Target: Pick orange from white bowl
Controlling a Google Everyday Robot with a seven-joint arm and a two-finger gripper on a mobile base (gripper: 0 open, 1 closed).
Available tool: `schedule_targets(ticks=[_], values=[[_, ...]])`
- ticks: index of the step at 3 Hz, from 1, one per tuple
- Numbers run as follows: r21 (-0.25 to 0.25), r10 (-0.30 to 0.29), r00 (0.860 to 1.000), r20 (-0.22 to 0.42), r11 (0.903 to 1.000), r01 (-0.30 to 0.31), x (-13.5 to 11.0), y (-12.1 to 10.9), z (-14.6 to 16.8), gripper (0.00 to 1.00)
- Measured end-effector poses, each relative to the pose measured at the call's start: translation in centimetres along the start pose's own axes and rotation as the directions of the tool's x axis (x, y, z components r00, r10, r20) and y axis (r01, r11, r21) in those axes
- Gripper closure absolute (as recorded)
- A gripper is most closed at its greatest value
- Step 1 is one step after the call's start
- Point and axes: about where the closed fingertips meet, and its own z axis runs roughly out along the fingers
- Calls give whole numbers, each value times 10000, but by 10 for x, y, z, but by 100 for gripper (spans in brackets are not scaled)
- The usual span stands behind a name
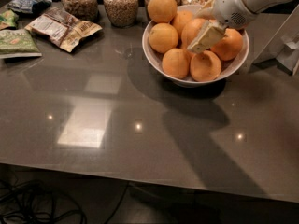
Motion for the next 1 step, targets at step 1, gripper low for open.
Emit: schedule_targets(ticks=[1], values=[[-176, -321, 9989, 346, 9993, 328, -21, 5, -29, 100]])
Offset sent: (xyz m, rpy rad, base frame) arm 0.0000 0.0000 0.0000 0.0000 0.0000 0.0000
